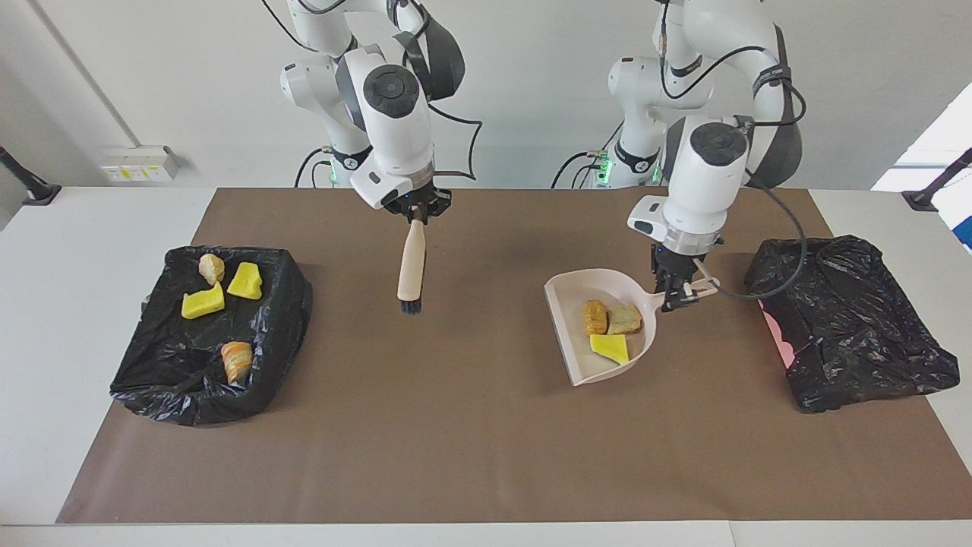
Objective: Sweep and dump trash in bin
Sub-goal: 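Carry the loaded dustpan with the left gripper to the nearer black bin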
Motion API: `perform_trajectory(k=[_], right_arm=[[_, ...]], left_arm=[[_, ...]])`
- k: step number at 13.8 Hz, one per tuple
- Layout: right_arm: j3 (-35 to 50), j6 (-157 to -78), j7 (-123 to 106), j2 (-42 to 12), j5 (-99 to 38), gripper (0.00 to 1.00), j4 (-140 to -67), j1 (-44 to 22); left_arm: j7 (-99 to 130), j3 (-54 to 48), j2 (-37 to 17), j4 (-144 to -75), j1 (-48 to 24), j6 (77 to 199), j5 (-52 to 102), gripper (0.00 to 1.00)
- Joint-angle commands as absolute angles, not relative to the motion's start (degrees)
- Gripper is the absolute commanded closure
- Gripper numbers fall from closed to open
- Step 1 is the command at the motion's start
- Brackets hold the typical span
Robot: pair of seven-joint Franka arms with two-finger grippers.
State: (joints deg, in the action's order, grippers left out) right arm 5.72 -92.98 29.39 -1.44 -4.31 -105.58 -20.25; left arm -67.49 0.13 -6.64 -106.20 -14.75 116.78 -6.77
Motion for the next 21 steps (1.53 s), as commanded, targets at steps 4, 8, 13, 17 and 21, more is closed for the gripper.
perform_trajectory(k=[4,8,13,17,21], right_arm=[[6.15,-101.75,42.16,4.49,-8.79,1.0,-118.73,-30.56],[6.15,-113.62,45.88,2.45,-9.05,1.0,-126.54,-39.89],[6.15,-115.75,39.37,3.16,-9.05,1.0,-132.27,-40.61],[6.24,-119.17,40.78,2.11,-9.14,1.0,-133.42,-40.78],[6.24,-122.17,42.28,0.27,-9.23,1.0,-133.42,-42.19]], left_arm=[[-79.18,-0.09,-1.41,-106.26,-1.78,111.8,-0.7,1.0],[-88.05,0.44,-0.79,-103.54,6.22,109.78,0.95,1.0],[-96.41,1.58,-1.4,-100.38,17.21,108.1,5.36,1.0],[-96.77,1.93,-3.68,-95.38,21.87,107.76,1.34,1.0],[-99.05,3.33,-4.13,-93.87,22.93,105.48,-7.36,1.0]])
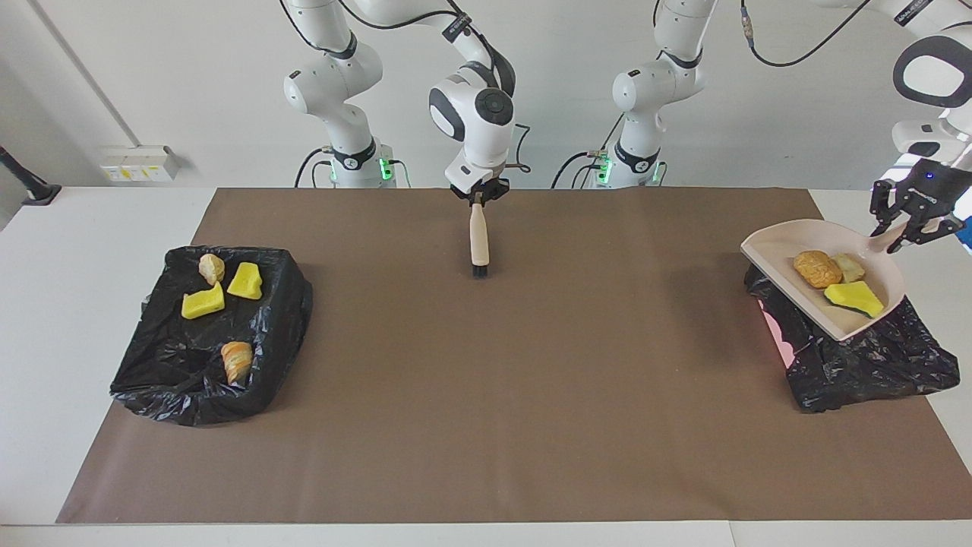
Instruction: Sweep and dump trash in bin
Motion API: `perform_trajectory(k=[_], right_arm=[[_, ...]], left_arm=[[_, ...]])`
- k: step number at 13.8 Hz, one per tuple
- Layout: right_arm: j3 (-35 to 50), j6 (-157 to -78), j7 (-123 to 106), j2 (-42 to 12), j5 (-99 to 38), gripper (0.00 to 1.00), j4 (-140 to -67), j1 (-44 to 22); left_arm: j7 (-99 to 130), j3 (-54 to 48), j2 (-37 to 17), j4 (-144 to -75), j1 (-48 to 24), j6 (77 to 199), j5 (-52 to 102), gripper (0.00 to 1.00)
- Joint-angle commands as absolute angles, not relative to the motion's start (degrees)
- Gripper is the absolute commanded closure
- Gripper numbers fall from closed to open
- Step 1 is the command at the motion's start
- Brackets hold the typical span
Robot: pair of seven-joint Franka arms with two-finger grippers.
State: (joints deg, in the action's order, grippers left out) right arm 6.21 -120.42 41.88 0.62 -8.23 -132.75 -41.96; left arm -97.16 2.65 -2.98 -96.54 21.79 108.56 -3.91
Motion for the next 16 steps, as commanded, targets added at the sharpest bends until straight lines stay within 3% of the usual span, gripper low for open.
perform_trajectory(k=[1,2,3,4,5,6,9,16], right_arm=[[6.15,-122.17,41.93,0.26,-9.23,1.0,-133.42,-42.1],[6.15,-122.17,41.92,0.26,-9.32,1.0,-133.42,-42.1],[6.15,-122.17,41.49,0.18,-10.01,0.9,-133.42,-42.01],[6.15,-122.17,40.88,0.0,-10.98,0.64,-133.42,-42.01],[6.15,-122.17,39.56,-0.17,-10.99,0.27,-133.33,-41.84],[6.15,-121.73,38.33,-0.52,-10.99,0.0,-132.72,-41.66],[5.8,-121.47,36.65,-2.72,-10.29,0.0,-129.04,-40.09],[5.45,-121.11,36.12,-0.89,-3.17,0.0,-120.24,-26.12]], left_arm=[[-99.05,3.86,-4.22,-93.87,23.64,106.08,-9.04,1.0],[-98.97,3.87,-4.39,-93.87,23.47,106.61,-11.49,1.0],[-98.88,3.87,-4.57,-93.87,22.94,108.09,-13.78,1.0],[-98.88,3.78,-4.83,-93.87,22.85,110.54,-16.15,1.0],[-98.88,3.87,-6.14,-93.78,22.76,112.39,-18.09,1.0],[-98.79,3.87,-6.94,-93.69,22.76,113.28,-18.8,1.0],[-98.35,3.78,-8.7,-93.69,22.24,117.5,-26.25,1.0],[-96.95,3.87,-7.04,-97.29,19.78,117.86,-37.51,1.0]])
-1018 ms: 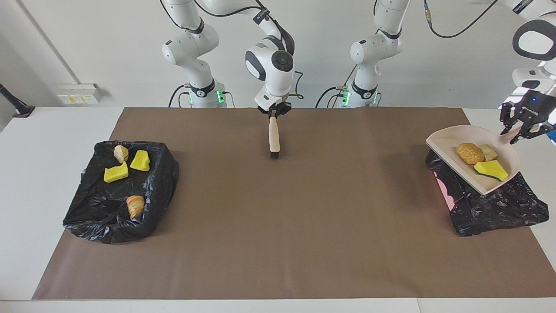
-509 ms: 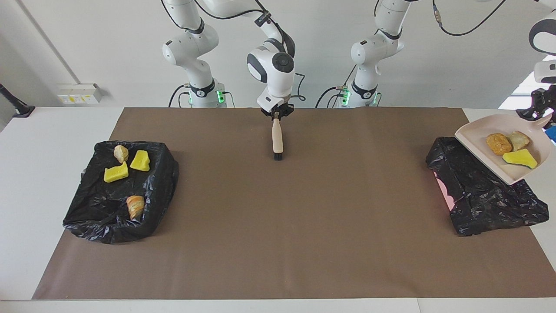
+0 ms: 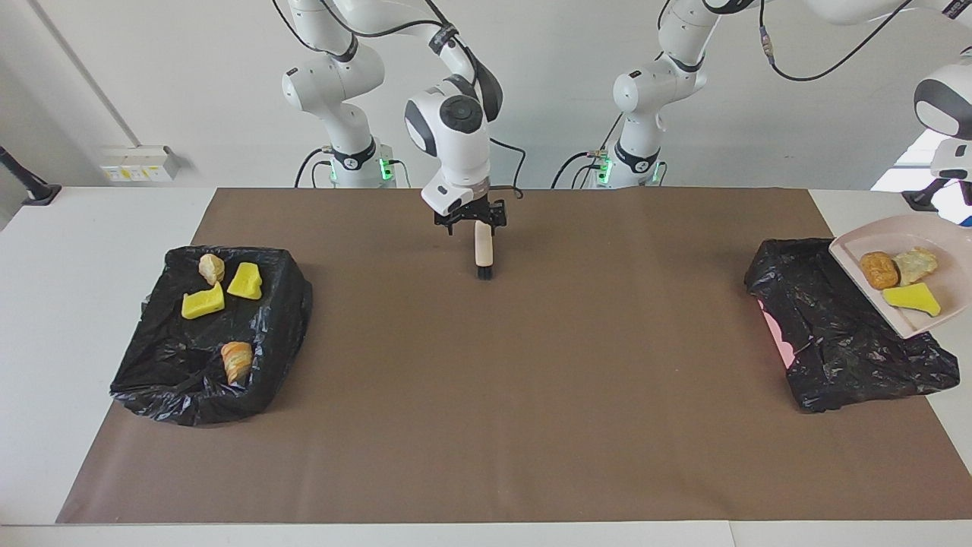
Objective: Sweep and dump trash in bin
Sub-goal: 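Lay the brush on the table with the right gripper and withdraw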
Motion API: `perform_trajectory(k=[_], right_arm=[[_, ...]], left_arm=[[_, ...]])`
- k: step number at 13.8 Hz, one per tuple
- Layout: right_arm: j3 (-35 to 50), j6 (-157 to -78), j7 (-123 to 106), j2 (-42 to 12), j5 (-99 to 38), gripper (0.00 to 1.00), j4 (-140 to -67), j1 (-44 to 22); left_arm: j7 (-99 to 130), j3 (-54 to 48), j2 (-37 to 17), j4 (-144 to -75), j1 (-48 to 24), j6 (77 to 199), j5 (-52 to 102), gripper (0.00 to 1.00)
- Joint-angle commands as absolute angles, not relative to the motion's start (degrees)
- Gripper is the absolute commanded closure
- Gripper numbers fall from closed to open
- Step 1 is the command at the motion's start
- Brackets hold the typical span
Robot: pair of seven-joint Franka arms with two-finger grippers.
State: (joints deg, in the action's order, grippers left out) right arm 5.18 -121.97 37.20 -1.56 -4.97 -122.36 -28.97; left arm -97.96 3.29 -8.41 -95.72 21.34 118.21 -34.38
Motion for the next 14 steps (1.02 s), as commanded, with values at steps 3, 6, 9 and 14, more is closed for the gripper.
perform_trajectory(k=[3,6,9,14], right_arm=[[5.54,-119.11,35.34,1.57,3.05,0.0,-118.92,-21.02],[5.54,-112.36,26.15,3.07,4.92,0.0,-113.23,-14.0],[5.54,-103.21,19.25,2.99,4.22,0.0,-105.14,-7.75],[5.36,-92.82,17.14,3.08,2.3,0.0,-96.43,-3.7]], left_arm=[[-93.97,3.78,-4.75,-100.71,18.81,117.6,-42.87,1.0],[-92.55,3.87,-4.04,-101.69,18.19,116.55,-47.01,1.0],[-92.46,3.52,-4.04,-99.85,18.19,116.98,-48.17,1.0],[-90.46,1.76,-1.85,-98.97,15.74,113.58,-35.72,1.0]])
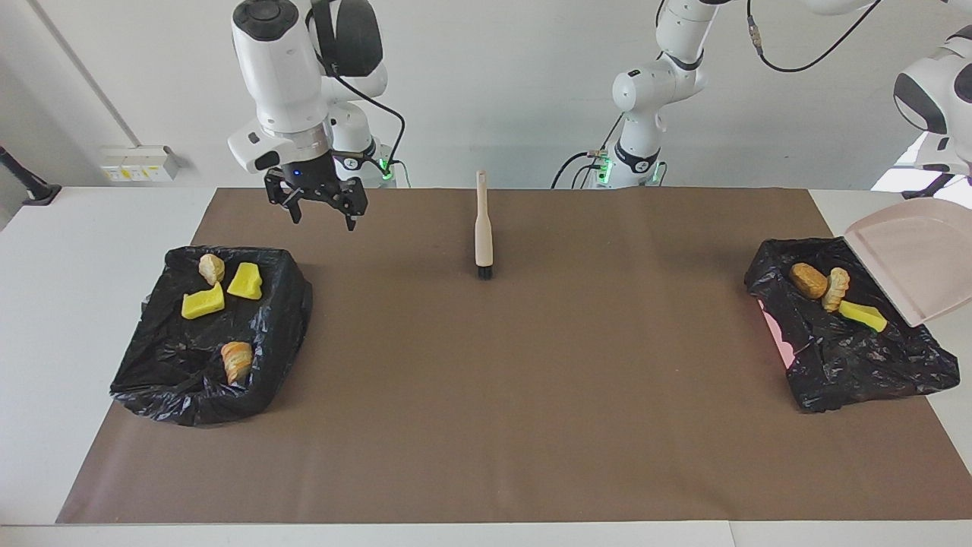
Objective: Sweep and dump trash in bin
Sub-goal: 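Bring the empty dustpan back toward the table center with the left gripper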
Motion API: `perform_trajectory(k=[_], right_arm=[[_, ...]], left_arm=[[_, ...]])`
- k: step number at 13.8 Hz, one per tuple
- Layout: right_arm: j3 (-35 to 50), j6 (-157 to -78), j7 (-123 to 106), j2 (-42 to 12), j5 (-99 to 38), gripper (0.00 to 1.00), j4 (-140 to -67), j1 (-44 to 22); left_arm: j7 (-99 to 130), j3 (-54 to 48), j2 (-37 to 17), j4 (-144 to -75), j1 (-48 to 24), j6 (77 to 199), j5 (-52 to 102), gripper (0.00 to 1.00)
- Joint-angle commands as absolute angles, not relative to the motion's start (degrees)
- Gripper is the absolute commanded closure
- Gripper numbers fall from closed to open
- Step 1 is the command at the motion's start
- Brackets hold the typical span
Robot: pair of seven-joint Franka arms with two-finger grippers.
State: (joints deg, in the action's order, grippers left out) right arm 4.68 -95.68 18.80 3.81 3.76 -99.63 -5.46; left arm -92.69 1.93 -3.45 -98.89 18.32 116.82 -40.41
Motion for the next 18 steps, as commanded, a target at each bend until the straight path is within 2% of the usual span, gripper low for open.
perform_trajectory(k=[1,5,7,9,12,15,18], right_arm=[[4.93,-92.12,17.23,3.08,-0.93,0.0,-95.11,-2.21],[0.71,-87.63,11.02,3.95,-4.66,0.0,-91.67,0.26],[-1.57,-86.06,6.87,4.31,-4.4,0.0,-90.45,0.35],[-2.55,-81.32,6.42,3.87,-3.44,0.0,-85.01,0.35],[-2.11,-82.35,2.73,4.83,0.79,0.0,-87.27,-0.53],[-2.11,-82.35,3.08,5.54,0.09,0.0,-88.68,-0.44],[-2.29,-81.57,2.73,4.4,-0.44,0.0,-87.1,0.17]], left_arm=[[-87.05,1.67,-1.76,-99.14,13.99,111.64,-32.73,1.0],[-69.75,1.67,-1.32,-100.89,6.18,105.92,-19.19,1.0],[-54.57,1.67,-1.84,-103.09,-1.63,105.12,-17.32,1.0],[-38.14,1.67,-2.2,-104.76,-8.32,105.99,-12.51,1.0],[-20.54,1.67,-2.98,-104.5,-17.19,106.52,-6.08,1.0],[2.3,1.76,-11.04,-100.74,-29.06,110.64,-3.97,1.0],[17.8,1.76,-19.32,-92.83,-35.93,112.06,-0.81,1.0]])
